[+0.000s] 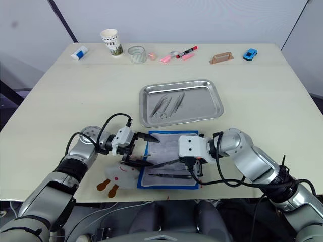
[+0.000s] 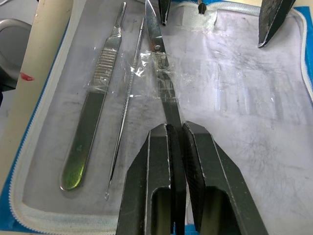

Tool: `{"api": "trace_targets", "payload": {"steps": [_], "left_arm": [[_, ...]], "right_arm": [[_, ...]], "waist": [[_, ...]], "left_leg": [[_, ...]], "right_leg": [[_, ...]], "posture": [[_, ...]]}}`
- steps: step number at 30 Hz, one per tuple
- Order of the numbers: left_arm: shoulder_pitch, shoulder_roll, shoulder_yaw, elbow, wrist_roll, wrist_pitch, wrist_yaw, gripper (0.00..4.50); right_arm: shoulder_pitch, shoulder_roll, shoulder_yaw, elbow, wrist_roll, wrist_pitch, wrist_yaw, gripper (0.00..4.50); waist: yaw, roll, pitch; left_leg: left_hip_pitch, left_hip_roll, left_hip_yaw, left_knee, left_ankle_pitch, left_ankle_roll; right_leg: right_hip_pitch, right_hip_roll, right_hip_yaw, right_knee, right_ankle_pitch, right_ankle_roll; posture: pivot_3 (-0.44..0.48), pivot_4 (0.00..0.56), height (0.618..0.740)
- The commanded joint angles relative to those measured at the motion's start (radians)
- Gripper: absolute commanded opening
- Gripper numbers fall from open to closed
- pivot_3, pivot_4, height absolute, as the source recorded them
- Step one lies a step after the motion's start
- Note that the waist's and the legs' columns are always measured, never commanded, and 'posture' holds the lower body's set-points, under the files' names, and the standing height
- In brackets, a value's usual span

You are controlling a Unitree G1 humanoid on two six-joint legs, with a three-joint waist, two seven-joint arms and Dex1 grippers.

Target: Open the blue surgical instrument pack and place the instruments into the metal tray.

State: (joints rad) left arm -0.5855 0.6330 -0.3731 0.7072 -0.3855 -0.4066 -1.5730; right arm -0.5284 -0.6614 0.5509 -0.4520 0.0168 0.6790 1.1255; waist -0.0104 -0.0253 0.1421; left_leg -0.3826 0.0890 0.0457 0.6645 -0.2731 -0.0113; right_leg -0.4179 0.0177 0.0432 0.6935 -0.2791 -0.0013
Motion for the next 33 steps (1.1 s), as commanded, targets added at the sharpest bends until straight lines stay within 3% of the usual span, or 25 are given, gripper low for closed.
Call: {"api": "trace_targets", "payload": {"steps": [1, 19, 33], "left_arm": [[0.019, 0.005, -0.040, 0.030, 0.037, -0.015, -0.041, 4.50], [0.021, 0.005, -0.041, 0.008, 0.040, -0.003, -0.041, 4.50], [0.023, 0.024, -0.006, -0.016, 0.009, 0.026, -0.041, 4.50]], "right_arm": [[-0.030, -0.018, -0.015, -0.053, 0.007, -0.005, 0.010, 0.02], [-0.034, -0.025, 0.008, -0.034, -0.018, -0.058, 0.012, 0.02], [0.034, -0.004, 0.012, -0.024, 0.028, 0.119, -0.040, 0.02]], "waist": [[0.000, 0.000, 0.000], [0.000, 0.000, 0.000], [-0.002, 0.000, 0.000]], "left_leg": [[0.000, 0.000, 0.000, 0.000, 0.000, 0.000], [0.000, 0.000, 0.000, 0.000, 0.000, 0.000], [0.000, 0.000, 0.000, 0.000, 0.000, 0.000]], "right_leg": [[0.000, 0.000, 0.000, 0.000, 0.000, 0.000], [0.000, 0.000, 0.000, 0.000, 0.000, 0.000], [0.000, 0.000, 0.000, 0.000, 0.000, 0.000]], "posture": [[0.000, 0.150, 0.725], [0.000, 0.150, 0.725], [0.000, 0.150, 0.725]]}}
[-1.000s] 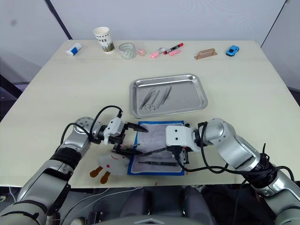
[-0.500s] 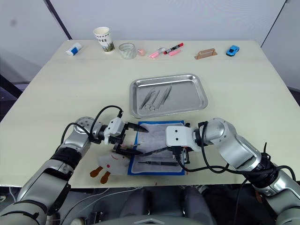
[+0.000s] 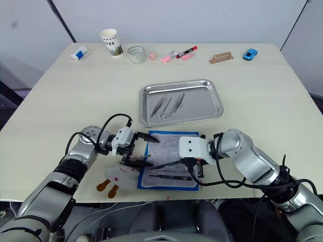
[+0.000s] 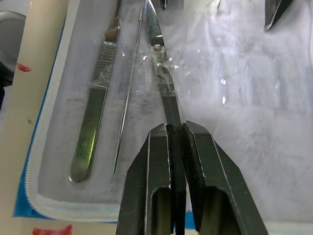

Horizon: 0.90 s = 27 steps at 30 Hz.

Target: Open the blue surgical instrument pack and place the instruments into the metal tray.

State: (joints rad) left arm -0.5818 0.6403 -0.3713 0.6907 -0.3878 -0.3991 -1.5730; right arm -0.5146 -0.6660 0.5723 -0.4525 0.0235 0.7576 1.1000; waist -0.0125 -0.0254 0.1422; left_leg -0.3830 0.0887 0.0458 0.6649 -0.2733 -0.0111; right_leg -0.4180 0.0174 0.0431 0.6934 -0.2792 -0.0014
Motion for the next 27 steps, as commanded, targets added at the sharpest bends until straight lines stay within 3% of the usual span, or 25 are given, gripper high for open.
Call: {"api": "trace_targets", "payload": {"steps": [1, 15, 27], "left_arm": [[0.020, 0.017, -0.005, -0.001, 0.010, 0.021, -0.041, 4.50], [0.034, 0.009, 0.031, -0.049, -0.074, 0.100, -0.041, 4.50], [0.061, 0.052, -0.030, -0.106, -0.132, 0.094, -0.041, 4.50]], "right_arm": [[0.023, 0.001, -0.008, -0.025, 0.022, 0.045, -0.019, 0.02], [0.041, -0.010, 0.004, -0.015, 0.035, 0.033, -0.044, 0.02], [0.038, -0.001, 0.007, 0.004, 0.042, 0.041, -0.062, 0.02]], "waist": [[0.000, 0.000, 0.000], [-0.001, 0.000, 0.000], [-0.002, -0.001, 0.000]], "left_leg": [[0.000, 0.000, 0.000, 0.000, 0.000, 0.000], [0.000, 0.000, 0.000, 0.000, 0.000, 0.000], [0.000, 0.000, 0.000, 0.000, 0.000, 0.001]], "right_leg": [[0.000, 0.000, 0.000, 0.000, 0.000, 0.000], [0.000, -0.001, -0.002, 0.000, 0.000, 0.000], [-0.001, 0.000, -0.002, 0.000, 0.000, 0.000]], "posture": [[0.000, 0.150, 0.725], [0.000, 0.150, 0.725], [0.000, 0.150, 0.725]]}}
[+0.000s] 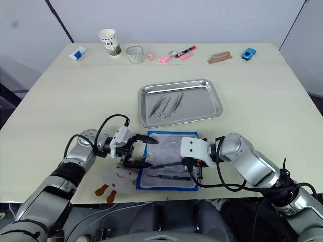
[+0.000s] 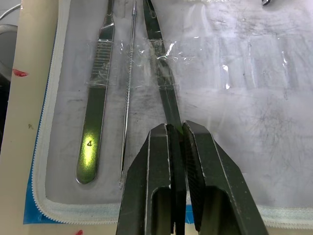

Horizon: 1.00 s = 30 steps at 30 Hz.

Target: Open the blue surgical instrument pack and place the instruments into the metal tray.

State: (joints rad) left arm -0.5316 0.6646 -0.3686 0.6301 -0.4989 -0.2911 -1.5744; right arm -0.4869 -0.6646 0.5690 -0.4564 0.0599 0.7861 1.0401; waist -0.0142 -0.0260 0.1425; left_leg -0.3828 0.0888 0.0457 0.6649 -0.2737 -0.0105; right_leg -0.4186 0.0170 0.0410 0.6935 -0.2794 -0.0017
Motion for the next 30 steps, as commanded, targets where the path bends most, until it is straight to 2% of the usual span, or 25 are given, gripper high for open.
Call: {"api": "trace_targets", "payload": {"steps": [1, 11, 20, 30], "left_arm": [[0.013, 0.033, -0.046, -0.046, -0.016, -0.029, -0.040, 4.50], [0.004, 0.045, -0.123, -0.019, 0.006, -0.103, -0.040, 4.50], [-0.016, 0.042, -0.170, 0.035, 0.036, -0.149, -0.040, 4.50], [-0.015, 0.039, -0.182, 0.032, 0.038, -0.147, -0.040, 4.50]], "right_arm": [[0.010, -0.003, 0.010, 0.010, 0.006, 0.011, -0.003, 0.02], [0.010, -0.008, 0.005, 0.012, 0.007, 0.016, -0.004, 0.02], [-0.015, 0.016, -0.024, -0.059, 0.078, 0.198, -0.036, 0.02], [-0.093, 0.005, -0.020, -0.109, 0.108, 0.251, -0.060, 0.02]], "waist": [[0.000, 0.000, 0.000], [0.001, 0.000, 0.000], [0.002, 0.000, 0.000], [0.002, 0.000, 0.000]], "left_leg": [[0.000, 0.000, 0.000, 0.000, 0.000, 0.000], [0.000, 0.000, 0.000, 0.000, 0.000, 0.000], [0.000, 0.000, 0.000, 0.000, 0.000, 0.000], [0.000, 0.000, 0.000, 0.000, 0.000, 0.000]], "right_leg": [[0.000, 0.000, 0.000, 0.000, 0.000, 0.000], [0.000, 0.000, 0.000, 0.000, 0.000, 0.000], [0.000, 0.000, 0.000, 0.000, 0.000, 0.000], [0.000, 0.000, 0.000, 0.000, 0.000, 0.000]], "posture": [[0.000, 0.150, 0.725], [0.000, 0.150, 0.725], [0.000, 0.150, 0.725], [0.000, 0.150, 0.725]]}}
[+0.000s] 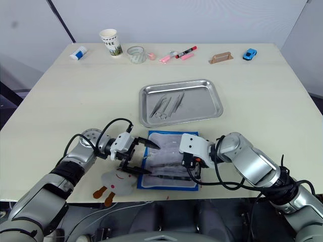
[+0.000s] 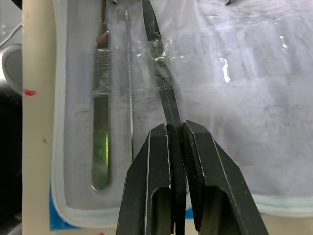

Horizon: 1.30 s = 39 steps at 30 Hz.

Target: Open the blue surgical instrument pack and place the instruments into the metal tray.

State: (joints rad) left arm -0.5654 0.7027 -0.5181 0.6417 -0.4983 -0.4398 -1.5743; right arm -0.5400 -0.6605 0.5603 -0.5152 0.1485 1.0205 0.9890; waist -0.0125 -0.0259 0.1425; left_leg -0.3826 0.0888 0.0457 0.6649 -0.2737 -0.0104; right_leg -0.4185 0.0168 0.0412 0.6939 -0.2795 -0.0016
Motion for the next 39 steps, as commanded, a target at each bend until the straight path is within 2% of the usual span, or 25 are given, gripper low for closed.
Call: {"api": "trace_targets", "payload": {"steps": [1, 14, 39], "left_arm": [[0.020, 0.001, -0.033, 0.018, 0.038, 0.002, -0.040, 4.50], [0.015, -0.001, -0.032, 0.015, 0.041, 0.013, -0.040, 4.50], [0.035, -0.028, 0.003, -0.028, 0.060, 0.042, -0.040, 4.50]], "right_arm": [[-0.047, 0.005, -0.014, -0.054, 0.024, 0.024, -0.012, 0.02], [-0.102, 0.004, -0.013, -0.094, 0.061, 0.051, -0.040, 0.02], [-0.086, -0.023, 0.008, -0.077, 0.066, 0.009, -0.062, 0.02]], "waist": [[0.000, 0.000, 0.000], [0.000, 0.000, 0.000], [0.000, 0.000, 0.000]], "left_leg": [[0.000, 0.000, 0.000, 0.000, 0.000, 0.000], [0.000, 0.000, 0.000, 0.000, 0.000, 0.000], [-0.001, 0.000, 0.000, 0.000, 0.000, 0.000]], "right_leg": [[0.000, 0.000, 0.000, 0.000, 0.000, 0.000], [0.000, 0.000, 0.000, 0.000, 0.000, 0.000], [-0.001, 0.000, 0.000, 0.000, 0.000, 0.000]], "posture": [[0.000, 0.150, 0.725], [0.000, 0.150, 0.725], [0.000, 0.150, 0.725]]}}
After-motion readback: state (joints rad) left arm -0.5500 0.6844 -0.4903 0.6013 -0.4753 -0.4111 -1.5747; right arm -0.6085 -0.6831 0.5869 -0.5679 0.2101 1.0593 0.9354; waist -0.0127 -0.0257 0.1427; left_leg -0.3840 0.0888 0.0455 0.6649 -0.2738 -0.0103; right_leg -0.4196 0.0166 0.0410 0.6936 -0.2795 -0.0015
